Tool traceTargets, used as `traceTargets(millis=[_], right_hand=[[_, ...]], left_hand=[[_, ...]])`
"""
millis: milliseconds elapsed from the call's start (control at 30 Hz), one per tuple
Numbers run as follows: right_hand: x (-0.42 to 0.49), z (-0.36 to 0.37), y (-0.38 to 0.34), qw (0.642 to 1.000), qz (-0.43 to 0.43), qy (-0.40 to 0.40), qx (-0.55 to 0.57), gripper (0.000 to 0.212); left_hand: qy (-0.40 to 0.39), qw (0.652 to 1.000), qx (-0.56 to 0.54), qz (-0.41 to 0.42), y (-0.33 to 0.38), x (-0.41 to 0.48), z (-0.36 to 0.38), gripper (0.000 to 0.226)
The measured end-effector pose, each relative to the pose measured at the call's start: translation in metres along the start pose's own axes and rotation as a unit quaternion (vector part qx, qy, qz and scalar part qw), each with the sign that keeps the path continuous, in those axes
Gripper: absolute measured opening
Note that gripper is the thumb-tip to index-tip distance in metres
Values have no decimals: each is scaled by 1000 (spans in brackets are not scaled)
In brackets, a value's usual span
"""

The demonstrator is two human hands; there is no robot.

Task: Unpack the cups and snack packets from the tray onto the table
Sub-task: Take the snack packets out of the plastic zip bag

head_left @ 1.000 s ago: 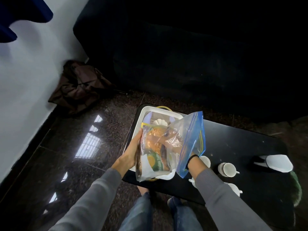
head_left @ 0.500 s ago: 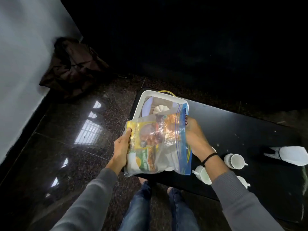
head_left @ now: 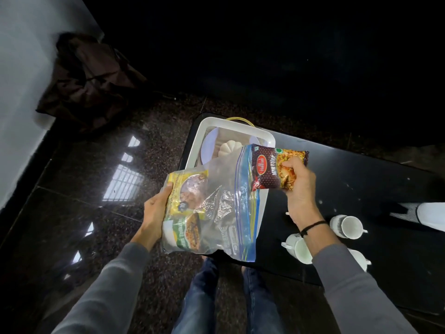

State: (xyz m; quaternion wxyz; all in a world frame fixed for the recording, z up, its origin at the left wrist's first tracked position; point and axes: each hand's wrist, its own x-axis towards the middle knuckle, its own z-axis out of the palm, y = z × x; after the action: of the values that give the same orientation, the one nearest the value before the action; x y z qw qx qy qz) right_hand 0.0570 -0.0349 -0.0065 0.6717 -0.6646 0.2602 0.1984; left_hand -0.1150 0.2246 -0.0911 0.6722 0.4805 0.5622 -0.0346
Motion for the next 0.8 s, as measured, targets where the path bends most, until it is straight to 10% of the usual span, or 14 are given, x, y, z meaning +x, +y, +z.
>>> traceTargets(millis=[233, 567, 800], right_hand=[[29, 16, 4, 993, 22, 10, 113, 9], [96, 63, 25, 991, 115, -64, -32, 40], [120, 68, 35, 985, 127, -106, -57, 22]], left_hand=[[-62, 998, 23, 5, -6, 6, -5, 32], [-86, 996, 2, 2, -4, 20, 1, 33], [-81, 996, -16, 21, -2, 27, 13, 41]])
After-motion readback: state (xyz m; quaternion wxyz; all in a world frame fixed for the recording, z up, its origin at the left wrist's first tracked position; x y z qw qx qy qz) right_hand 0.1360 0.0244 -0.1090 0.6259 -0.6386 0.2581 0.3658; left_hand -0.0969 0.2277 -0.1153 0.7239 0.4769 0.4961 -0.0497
